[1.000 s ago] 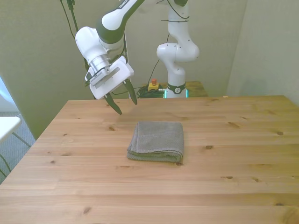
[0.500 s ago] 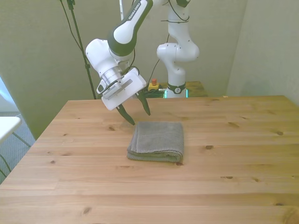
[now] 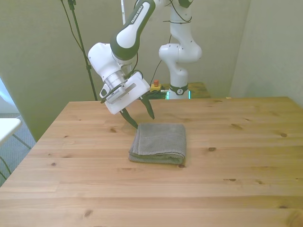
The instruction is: Unfold the towel
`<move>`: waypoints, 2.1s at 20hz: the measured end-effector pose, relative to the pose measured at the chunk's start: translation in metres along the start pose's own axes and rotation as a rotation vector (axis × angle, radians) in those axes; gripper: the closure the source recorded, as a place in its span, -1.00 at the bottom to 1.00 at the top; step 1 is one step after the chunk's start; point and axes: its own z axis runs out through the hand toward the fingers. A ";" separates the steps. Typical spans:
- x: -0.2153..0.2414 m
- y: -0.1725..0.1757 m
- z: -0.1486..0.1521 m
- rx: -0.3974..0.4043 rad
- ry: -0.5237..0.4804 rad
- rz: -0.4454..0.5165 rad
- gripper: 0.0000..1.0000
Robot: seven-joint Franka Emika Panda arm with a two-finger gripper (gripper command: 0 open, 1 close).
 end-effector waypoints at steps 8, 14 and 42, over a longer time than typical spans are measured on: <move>0.007 -0.002 0.004 0.021 0.003 -0.014 1.00; 0.019 -0.010 0.016 0.017 -0.001 -0.020 1.00; 0.020 -0.026 0.016 0.022 0.001 -0.049 1.00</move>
